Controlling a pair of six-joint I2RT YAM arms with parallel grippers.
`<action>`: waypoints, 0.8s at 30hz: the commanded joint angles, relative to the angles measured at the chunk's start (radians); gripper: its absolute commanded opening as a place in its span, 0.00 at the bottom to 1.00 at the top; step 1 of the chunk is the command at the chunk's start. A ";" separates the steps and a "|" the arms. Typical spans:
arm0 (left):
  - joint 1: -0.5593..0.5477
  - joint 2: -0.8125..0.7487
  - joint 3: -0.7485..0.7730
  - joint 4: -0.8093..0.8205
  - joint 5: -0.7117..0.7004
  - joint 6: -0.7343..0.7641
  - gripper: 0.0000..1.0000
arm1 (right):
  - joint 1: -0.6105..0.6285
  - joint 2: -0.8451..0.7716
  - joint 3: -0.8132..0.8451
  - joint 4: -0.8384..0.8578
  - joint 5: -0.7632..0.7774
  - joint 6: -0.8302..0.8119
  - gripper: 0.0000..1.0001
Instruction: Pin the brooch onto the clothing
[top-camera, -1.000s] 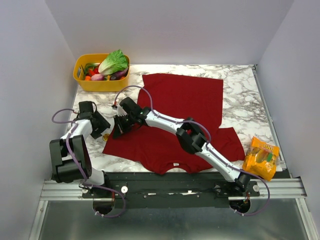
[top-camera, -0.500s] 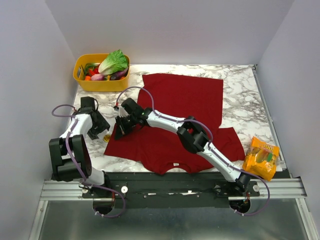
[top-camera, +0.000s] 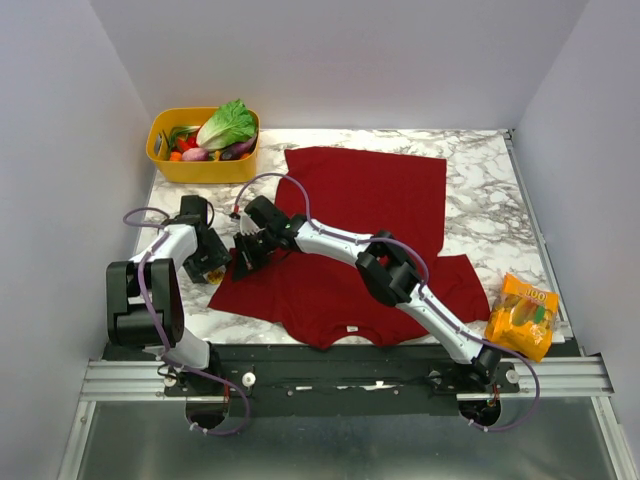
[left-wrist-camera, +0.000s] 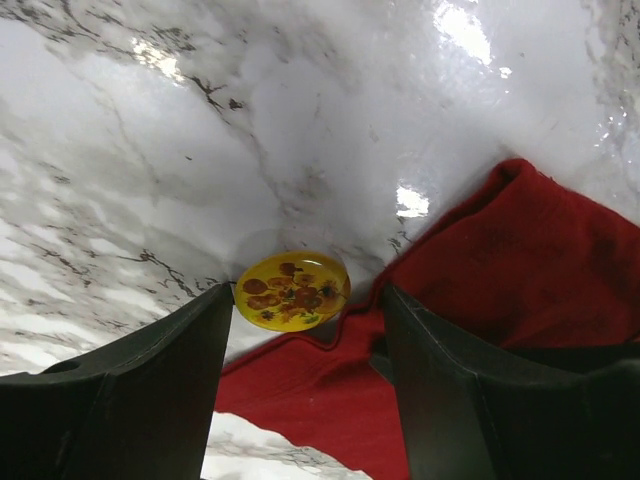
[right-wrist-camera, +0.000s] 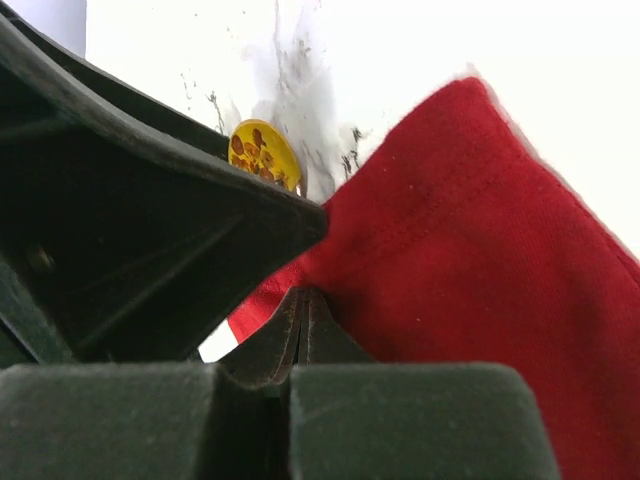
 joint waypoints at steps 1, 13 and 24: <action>0.001 -0.001 0.019 -0.026 -0.052 -0.005 0.71 | -0.015 0.023 -0.046 -0.139 0.073 -0.050 0.02; -0.001 0.093 0.055 -0.020 -0.046 -0.003 0.67 | -0.020 0.025 -0.041 -0.139 0.065 -0.054 0.02; 0.002 0.154 0.090 -0.019 -0.003 0.014 0.47 | -0.023 0.031 -0.037 -0.137 0.059 -0.057 0.02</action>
